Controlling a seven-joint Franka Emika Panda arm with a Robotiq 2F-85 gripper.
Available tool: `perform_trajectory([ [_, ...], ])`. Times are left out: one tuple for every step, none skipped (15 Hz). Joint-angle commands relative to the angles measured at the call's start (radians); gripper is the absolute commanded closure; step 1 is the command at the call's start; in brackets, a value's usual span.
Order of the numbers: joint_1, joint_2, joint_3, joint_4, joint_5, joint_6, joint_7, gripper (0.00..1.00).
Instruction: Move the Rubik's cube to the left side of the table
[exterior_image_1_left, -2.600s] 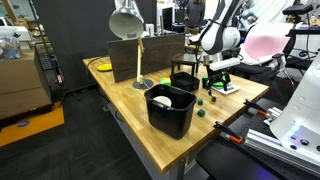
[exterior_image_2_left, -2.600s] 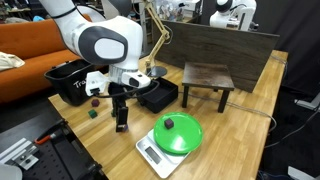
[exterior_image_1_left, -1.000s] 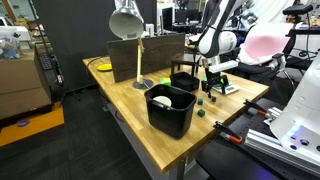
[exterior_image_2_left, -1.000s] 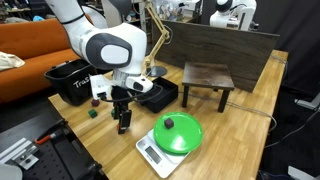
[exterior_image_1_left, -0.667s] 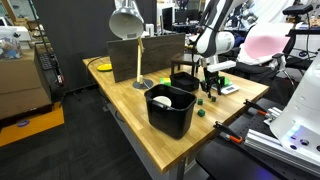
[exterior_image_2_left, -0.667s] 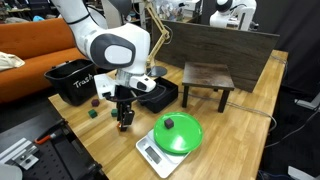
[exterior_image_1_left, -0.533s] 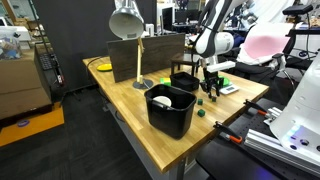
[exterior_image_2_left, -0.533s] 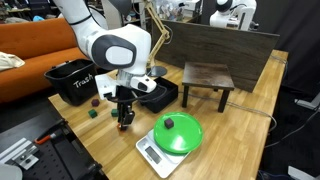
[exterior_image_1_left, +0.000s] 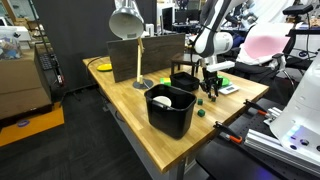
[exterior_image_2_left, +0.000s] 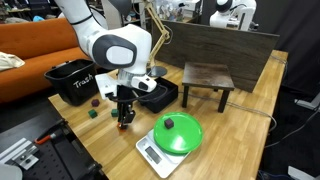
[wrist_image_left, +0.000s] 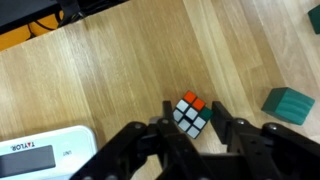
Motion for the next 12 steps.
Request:
perform_trajectory([
  [-0.015,-0.029,0.012,-0.011,0.017,0.001,-0.029,0.83],
  [-0.013,-0.042,0.009,-0.019,0.012,0.003,-0.024,0.83],
  [-0.010,-0.062,0.006,-0.029,0.007,0.003,-0.020,0.83],
  [-0.007,-0.088,0.002,-0.043,-0.002,0.001,-0.017,0.83],
  [-0.005,-0.110,0.002,-0.054,-0.006,0.000,-0.017,0.83],
  [-0.002,-0.138,-0.001,-0.068,-0.017,0.001,-0.010,0.83],
  [0.004,-0.171,-0.007,-0.084,-0.035,-0.002,0.002,0.83],
  [0.009,-0.205,-0.012,-0.099,-0.060,-0.004,0.017,0.83],
  [0.009,-0.238,-0.015,-0.111,-0.082,-0.008,0.030,0.83],
  [0.012,-0.276,-0.021,-0.123,-0.122,-0.006,0.062,0.83],
  [0.009,-0.315,-0.021,-0.135,-0.158,-0.003,0.085,0.83],
  [0.003,-0.356,-0.019,-0.143,-0.194,-0.002,0.109,0.83],
])
